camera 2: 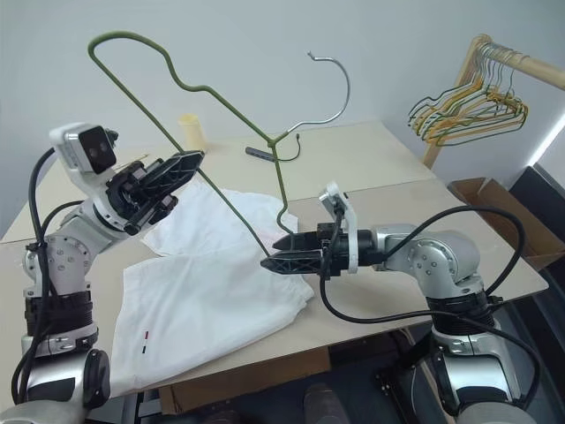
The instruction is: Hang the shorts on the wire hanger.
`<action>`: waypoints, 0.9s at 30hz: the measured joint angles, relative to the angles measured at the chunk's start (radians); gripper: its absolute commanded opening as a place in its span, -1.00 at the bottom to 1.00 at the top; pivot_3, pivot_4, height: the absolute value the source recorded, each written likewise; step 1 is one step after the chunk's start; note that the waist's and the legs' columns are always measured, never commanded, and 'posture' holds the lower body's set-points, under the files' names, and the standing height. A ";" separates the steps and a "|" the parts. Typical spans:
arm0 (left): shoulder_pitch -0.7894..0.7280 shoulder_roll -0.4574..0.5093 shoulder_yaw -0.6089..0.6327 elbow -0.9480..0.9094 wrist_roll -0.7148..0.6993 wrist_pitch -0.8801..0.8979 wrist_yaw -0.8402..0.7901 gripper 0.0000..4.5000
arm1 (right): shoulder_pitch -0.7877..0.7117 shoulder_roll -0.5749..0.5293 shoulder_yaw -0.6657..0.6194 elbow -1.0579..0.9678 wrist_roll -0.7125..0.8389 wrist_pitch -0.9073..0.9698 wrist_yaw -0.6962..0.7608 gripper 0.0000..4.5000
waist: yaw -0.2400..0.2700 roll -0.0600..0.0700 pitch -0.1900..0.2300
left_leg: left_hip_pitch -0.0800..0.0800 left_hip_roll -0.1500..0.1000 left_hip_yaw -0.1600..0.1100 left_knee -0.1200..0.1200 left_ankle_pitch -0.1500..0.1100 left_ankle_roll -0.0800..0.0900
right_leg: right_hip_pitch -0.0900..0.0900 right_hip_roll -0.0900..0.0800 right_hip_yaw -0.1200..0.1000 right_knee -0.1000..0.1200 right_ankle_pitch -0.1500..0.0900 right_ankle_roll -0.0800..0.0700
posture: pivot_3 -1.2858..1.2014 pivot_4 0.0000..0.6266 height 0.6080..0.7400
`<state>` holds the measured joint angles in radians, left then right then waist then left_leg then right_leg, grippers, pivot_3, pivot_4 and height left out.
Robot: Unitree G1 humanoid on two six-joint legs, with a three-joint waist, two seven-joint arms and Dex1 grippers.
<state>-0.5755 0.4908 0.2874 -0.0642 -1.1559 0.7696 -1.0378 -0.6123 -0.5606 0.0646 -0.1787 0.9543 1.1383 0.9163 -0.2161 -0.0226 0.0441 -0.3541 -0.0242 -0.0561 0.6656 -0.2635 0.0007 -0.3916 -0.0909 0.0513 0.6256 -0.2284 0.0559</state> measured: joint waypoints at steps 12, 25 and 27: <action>0.010 -0.010 0.008 0.004 0.030 -0.009 0.030 -1.00 | 0.011 0.004 0.010 -0.019 -0.019 0.000 -0.003 -0.99 | 0.001 0.000 0.000 | 0.000 0.000 0.000 0.000 0.000 0.000 | 0.000 0.001 0.000 0.000 0.000 0.000 | -0.15 -1.00 1.00; 0.170 0.104 -0.199 -0.003 0.378 -0.085 0.066 0.71 | 0.040 -0.045 -0.080 0.009 -0.026 0.037 -0.085 -1.00 | -0.011 0.000 0.000 | 0.000 0.000 0.001 0.000 0.000 0.000 | 0.000 0.001 0.000 0.000 0.000 0.000 | -0.17 -1.00 1.00; 0.238 0.130 -0.232 -0.004 0.464 -0.122 0.082 0.99 | 0.073 -0.098 -0.108 0.034 -0.026 0.073 -0.088 -1.00 | -0.013 0.000 0.000 | 0.000 0.000 0.001 0.000 0.000 0.001 | 0.000 0.000 0.000 0.000 0.000 0.000 | -0.17 -1.00 1.00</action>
<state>-0.3371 0.6213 0.0557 -0.0678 -0.6916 0.6472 -0.9562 -0.5390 -0.6586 -0.0435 -0.1448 0.9282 1.2117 0.8287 -0.2290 -0.0225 0.0442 -0.3544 -0.0244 -0.0551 0.6655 -0.2639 0.0013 -0.3920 -0.0906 0.0517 0.6252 -0.2285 0.0557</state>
